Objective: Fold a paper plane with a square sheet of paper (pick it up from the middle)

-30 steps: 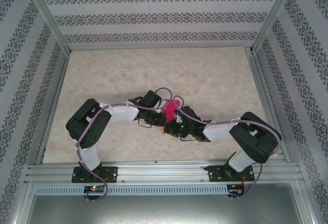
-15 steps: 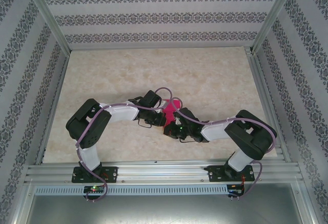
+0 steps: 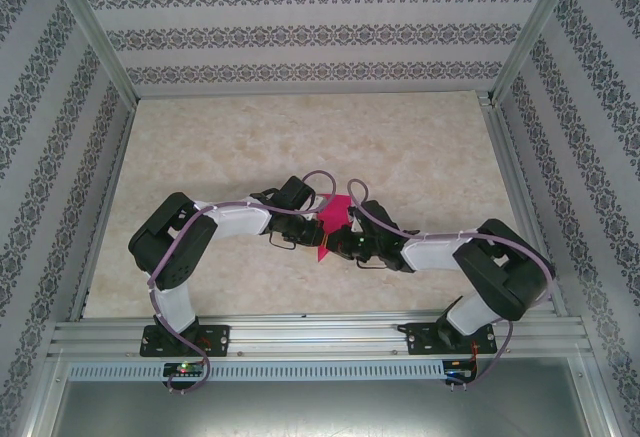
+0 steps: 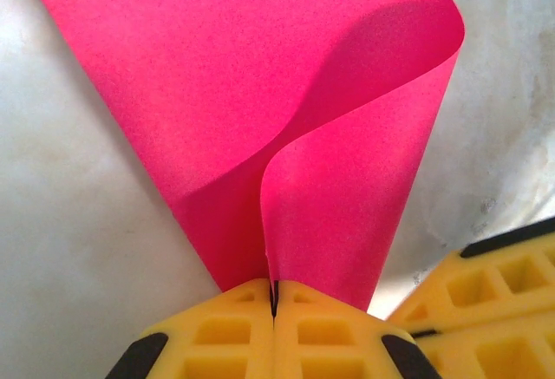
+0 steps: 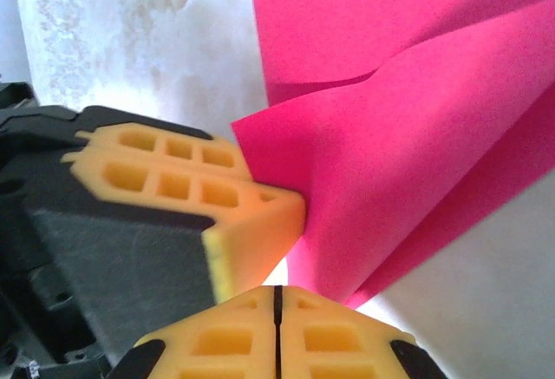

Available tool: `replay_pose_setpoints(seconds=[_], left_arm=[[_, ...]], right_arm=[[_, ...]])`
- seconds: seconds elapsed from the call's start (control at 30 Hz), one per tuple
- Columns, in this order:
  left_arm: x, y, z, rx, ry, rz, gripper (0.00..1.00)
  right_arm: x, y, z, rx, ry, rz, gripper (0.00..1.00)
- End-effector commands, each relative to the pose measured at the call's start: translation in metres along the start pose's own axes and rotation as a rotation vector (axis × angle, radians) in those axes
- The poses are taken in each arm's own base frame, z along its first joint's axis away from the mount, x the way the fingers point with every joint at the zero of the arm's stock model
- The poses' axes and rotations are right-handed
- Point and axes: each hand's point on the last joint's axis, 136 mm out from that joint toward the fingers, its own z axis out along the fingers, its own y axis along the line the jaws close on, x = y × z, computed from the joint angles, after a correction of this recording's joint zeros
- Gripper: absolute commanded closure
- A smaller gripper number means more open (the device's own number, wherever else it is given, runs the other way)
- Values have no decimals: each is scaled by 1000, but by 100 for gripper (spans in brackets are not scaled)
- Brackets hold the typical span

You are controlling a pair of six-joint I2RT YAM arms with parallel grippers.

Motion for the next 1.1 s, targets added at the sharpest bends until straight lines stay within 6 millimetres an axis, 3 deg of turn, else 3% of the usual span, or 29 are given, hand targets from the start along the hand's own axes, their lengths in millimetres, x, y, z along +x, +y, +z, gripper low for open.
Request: replay_pose_setpoints(seconds=[0.0, 0.37, 0.47, 0.67, 0.8, 0.9, 1.07], left_arm=[[15, 18, 8, -47, 54, -14, 93], [15, 20, 8, -59, 59, -9, 93], [14, 20, 7, -62, 59, -8, 93], [15, 20, 5, -73, 60, -2, 93], [14, 21, 5, -74, 60, -2, 93], [13, 20, 6, -70, 60, -4, 93], [14, 20, 6, -71, 59, -5, 93]], right_arm=[[-2, 5, 6, -19, 15, -20, 92], [4, -30, 16, 76, 40, 17, 92], [2, -24, 14, 48, 47, 24, 92], [-20, -1, -12, -11, -19, -11, 90], [-33, 5, -15, -44, -19, -18, 90], [-38, 4, -10, -42, -13, -20, 90], [-41, -16, -4, 17, -19, 5, 91]])
